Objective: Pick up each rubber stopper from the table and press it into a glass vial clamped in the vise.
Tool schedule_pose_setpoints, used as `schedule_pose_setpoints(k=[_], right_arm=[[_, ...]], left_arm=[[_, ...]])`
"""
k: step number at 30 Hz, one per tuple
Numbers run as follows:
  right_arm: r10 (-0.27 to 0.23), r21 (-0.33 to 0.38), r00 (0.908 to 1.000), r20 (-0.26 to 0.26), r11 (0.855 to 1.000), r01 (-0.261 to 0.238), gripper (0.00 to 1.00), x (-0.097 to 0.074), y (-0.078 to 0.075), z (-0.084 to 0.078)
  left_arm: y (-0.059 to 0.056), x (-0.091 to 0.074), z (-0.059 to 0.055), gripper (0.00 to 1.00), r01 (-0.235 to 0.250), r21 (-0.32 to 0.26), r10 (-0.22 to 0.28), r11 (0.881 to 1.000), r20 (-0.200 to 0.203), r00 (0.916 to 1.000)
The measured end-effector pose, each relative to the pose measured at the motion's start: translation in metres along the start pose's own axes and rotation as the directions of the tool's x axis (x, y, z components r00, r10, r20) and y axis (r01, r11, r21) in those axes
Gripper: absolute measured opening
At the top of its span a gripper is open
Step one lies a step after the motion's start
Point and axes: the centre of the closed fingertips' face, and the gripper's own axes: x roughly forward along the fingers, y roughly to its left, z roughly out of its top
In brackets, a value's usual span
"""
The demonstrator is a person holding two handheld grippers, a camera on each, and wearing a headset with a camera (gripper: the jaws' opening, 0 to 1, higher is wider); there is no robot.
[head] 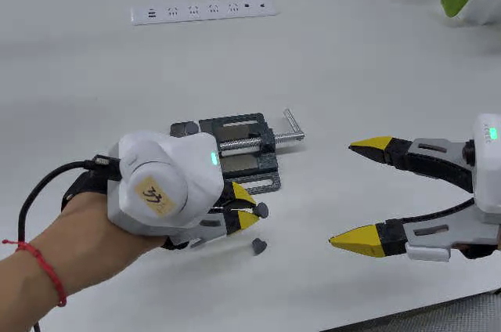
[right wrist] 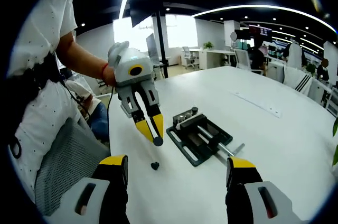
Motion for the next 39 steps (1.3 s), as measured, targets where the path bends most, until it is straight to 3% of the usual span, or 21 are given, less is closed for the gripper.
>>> schedule_pose_setpoints(k=[5, 9, 13, 16, 19, 27, 31, 39], right_arm=[[0.030, -0.020, 0.9995, 0.009, 0.999, -0.030, 0.71, 0.002, 0.003, 0.022], [0.074, -0.030, 0.9972, 0.001, 0.997, -0.074, 0.65, 0.005, 0.009, 0.038], [0.140, -0.055, 0.9896, -0.035, 0.988, -0.142, 0.55, 0.010, 0.020, 0.045], [0.201, -0.100, 0.9759, -0.085, 0.973, -0.209, 0.49, 0.016, 0.032, 0.051], [0.238, -0.116, 0.9655, -0.107, 0.961, -0.249, 0.43, 0.021, 0.040, 0.059], [0.310, -0.143, 0.9331, -0.183, 0.931, -0.337, 0.25, 0.027, 0.051, 0.061], [0.331, -0.154, 0.9156, -0.228, 0.916, -0.370, 0.20, 0.028, 0.056, 0.059], [0.360, -0.157, 0.8967, -0.258, 0.900, -0.406, 0.14, 0.030, 0.061, 0.058]], left_arm=[[-0.005, -0.011, 0.016, 0.04, -0.018, -0.108, 0.027, 0.994, 0.081, 0.9963], [-0.005, -0.020, 0.024, 0.04, -0.025, -0.168, 0.045, 0.985, 0.113, 0.9925], [-0.008, -0.027, 0.032, 0.04, -0.025, -0.191, 0.051, 0.981, 0.134, 0.9897], [-0.009, -0.032, 0.038, 0.04, -0.025, -0.205, 0.056, 0.979, 0.151, 0.9869], [-0.012, -0.033, 0.042, 0.04, -0.025, -0.208, 0.059, 0.978, 0.157, 0.9859], [-0.017, -0.038, 0.050, 0.04, -0.023, -0.212, 0.062, 0.977, 0.180, 0.9817], [-0.019, -0.041, 0.051, 0.04, -0.024, -0.212, 0.066, 0.977, 0.190, 0.9796], [-0.022, -0.045, 0.052, 0.04, -0.022, -0.204, 0.064, 0.979, 0.201, 0.9776]])
